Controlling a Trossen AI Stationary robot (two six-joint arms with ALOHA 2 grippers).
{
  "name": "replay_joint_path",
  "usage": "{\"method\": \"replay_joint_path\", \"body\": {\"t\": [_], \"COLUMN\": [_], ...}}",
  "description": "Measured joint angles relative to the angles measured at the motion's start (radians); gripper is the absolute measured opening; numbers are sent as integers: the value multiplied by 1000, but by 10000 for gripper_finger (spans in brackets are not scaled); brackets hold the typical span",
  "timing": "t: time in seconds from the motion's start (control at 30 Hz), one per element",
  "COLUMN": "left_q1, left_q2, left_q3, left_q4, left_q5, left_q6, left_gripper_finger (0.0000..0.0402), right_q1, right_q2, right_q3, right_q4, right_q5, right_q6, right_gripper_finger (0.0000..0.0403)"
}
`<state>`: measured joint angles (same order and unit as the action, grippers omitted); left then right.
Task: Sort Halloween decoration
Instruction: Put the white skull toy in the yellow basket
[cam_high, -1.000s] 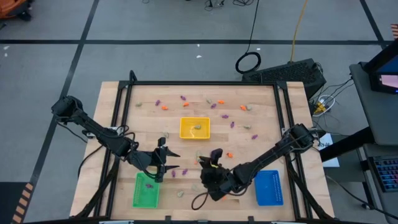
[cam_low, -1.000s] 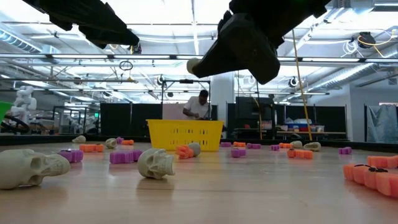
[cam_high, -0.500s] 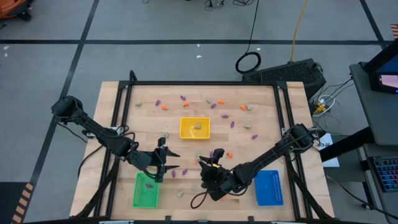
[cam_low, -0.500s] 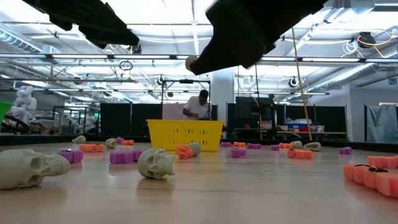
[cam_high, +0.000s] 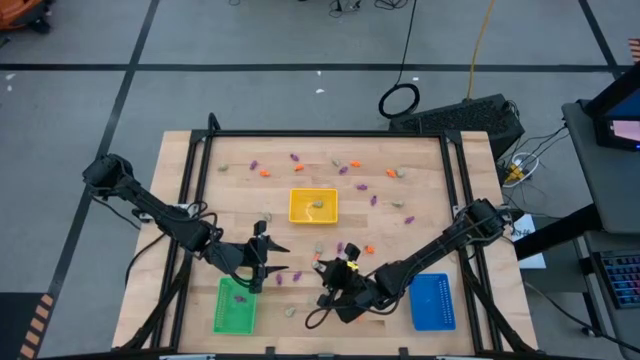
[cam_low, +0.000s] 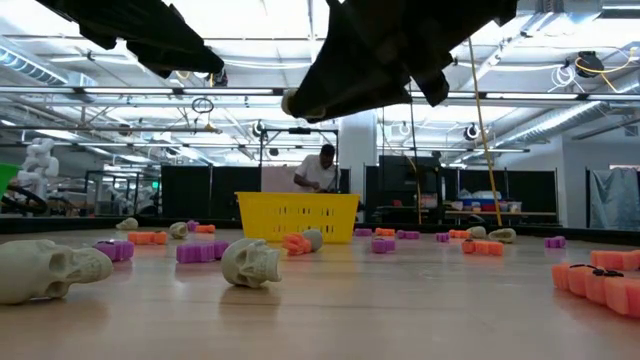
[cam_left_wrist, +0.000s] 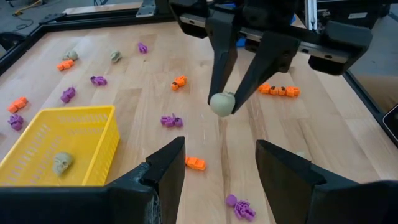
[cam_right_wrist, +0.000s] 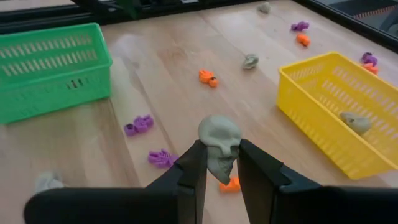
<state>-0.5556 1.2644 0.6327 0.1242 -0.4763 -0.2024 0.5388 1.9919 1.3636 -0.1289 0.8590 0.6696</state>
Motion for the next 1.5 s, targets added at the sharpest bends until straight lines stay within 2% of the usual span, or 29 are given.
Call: {"method": "replay_joint_path", "body": {"t": [0.23, 0.43, 0.83, 0.97, 1.27, 1.4, 1.5], "left_q1": [0, 0, 0, 0, 0, 0, 0], "left_q2": [0, 0, 0, 0, 0, 0, 0], "left_q3": [0, 0, 0, 0, 0, 0, 0], "left_q4": [0, 0, 1, 2, 1, 0, -3], "left_q5": [0, 0, 0, 0, 0, 0, 0], "left_q6": [0, 0, 0, 0, 0, 0, 0], "left_gripper_finger": [193, 193, 193, 193, 193, 193, 193], "right_q1": [0, -1, -1, -12, -81, -150, -210], "right_q2": [0, 0, 0, 0, -1, -11, -16], "right_q3": [0, 0, 0, 0, 0, 0, 0], "right_q4": [7, 13, 12, 12, -18, -18, -23], "right_q5": [1, 3, 3, 21, 191, 206, 141], "right_q6": [-4, -101, -543, -601, -711, -742, -756], "right_gripper_finger": [66, 66, 66, 66, 66, 66, 66]}}
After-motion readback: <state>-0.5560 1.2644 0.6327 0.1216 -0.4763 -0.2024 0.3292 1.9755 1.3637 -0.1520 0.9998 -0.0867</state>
